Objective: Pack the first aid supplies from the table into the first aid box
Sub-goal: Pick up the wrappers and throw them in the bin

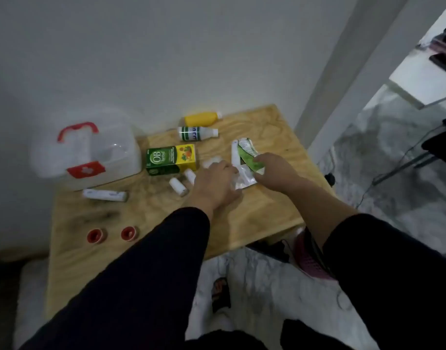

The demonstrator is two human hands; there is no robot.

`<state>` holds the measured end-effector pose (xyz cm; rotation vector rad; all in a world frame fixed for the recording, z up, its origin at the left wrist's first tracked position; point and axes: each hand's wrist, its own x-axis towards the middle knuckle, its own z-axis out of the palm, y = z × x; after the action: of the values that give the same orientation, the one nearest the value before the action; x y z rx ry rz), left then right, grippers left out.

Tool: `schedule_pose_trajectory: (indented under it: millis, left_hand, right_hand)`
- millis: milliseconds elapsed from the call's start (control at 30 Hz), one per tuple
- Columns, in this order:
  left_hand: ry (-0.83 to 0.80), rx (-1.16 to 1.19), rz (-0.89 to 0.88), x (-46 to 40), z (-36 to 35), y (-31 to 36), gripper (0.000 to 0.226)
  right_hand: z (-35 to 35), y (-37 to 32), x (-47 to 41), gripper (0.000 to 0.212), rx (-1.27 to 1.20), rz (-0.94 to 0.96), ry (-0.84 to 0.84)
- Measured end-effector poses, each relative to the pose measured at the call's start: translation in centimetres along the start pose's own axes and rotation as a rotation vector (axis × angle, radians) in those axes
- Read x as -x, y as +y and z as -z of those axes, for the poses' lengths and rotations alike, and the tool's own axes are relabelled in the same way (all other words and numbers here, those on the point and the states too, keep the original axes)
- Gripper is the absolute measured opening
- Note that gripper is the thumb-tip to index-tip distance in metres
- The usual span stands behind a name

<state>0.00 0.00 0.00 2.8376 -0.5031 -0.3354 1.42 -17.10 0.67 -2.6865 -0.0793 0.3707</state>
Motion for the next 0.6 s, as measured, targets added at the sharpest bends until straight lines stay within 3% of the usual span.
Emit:
schedule_pose_trajectory:
  millis: [200, 333, 600]
  left_hand:
    - [0.070, -0.162, -0.201, -0.9, -2.9, -0.6, 0.033]
    - [0.062, -0.183, -0.248, -1.5, -2.5, -0.6, 0.030]
    - [0.031, -0.162, -0.206, -1.5, -1.8, -0.1, 0.031]
  right_hand:
    - [-3.6, 2.2, -1.6, 0.031, 0.059, 0.049, 0.085]
    - [-3.9, 2.9, -1.8, 0.035, 0.161, 0.089, 0.134]
    - [-3.4, 3.7, -1.3, 0.034, 0.248, 0.001, 0.135]
